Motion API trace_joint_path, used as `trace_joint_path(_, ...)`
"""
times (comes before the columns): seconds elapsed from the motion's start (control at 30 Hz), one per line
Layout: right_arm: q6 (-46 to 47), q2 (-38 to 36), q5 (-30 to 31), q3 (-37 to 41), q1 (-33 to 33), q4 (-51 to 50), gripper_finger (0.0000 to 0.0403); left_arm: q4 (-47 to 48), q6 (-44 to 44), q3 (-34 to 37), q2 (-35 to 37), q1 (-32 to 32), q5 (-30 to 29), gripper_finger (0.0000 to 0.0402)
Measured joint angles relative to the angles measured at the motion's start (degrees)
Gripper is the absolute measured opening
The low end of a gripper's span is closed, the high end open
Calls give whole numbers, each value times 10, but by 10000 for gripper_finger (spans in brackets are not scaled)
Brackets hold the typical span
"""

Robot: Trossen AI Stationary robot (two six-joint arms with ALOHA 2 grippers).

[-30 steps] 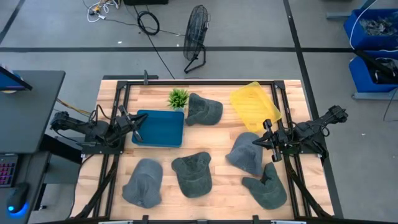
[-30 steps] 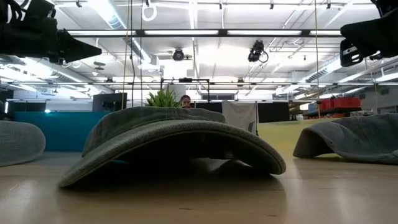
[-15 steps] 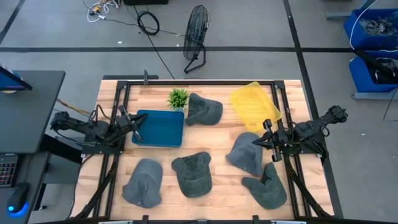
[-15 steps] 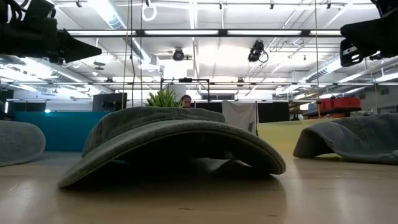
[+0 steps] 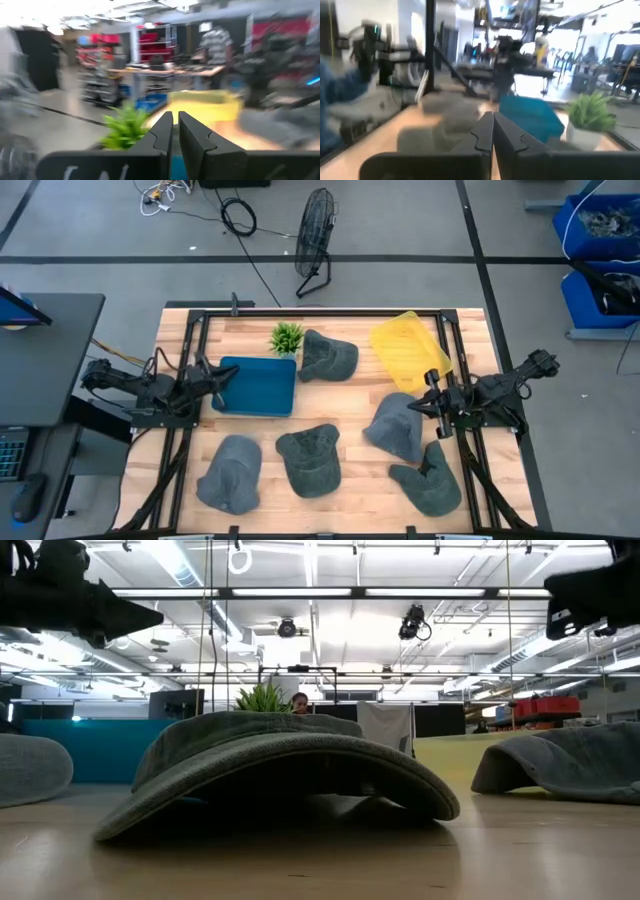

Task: Pick & Place hat
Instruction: Put the right gray cap into the yellow bin

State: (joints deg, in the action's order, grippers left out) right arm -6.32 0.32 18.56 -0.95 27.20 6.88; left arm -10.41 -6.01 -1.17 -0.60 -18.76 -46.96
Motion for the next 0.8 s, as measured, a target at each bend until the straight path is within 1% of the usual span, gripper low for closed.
trace_joint_path(0.07,34,0,-13,0,0,15,15,0,25,0,0,0,12,34)
trace_joint_path(0.13,62,0,-17,0,0,30,15,0,37,0,0,0,12,34)
trace_joint_path(0.23,70,0,-15,0,0,27,15,0,39,0,-1,0,12,34)
trace_joint_path(0.37,16,0,19,0,0,22,15,-2,39,0,-1,0,29,34)
trace_joint_path(0.43,-17,0,20,0,0,15,15,-9,31,0,-1,0,29,34)
trace_joint_path(0.5,-45,0,20,0,0,16,15,-24,6,0,-1,0,29,34)
trace_joint_path(0.57,-68,0,31,0,0,17,15,-29,-7,0,-1,0,29,34)
trace_joint_path(0.7,-111,0,78,0,0,14,15,-27,-20,0,-1,0,30,34)
trace_joint_path(0.8,-141,0,105,0,0,12,15,-27,-46,0,-1,0,59,29)
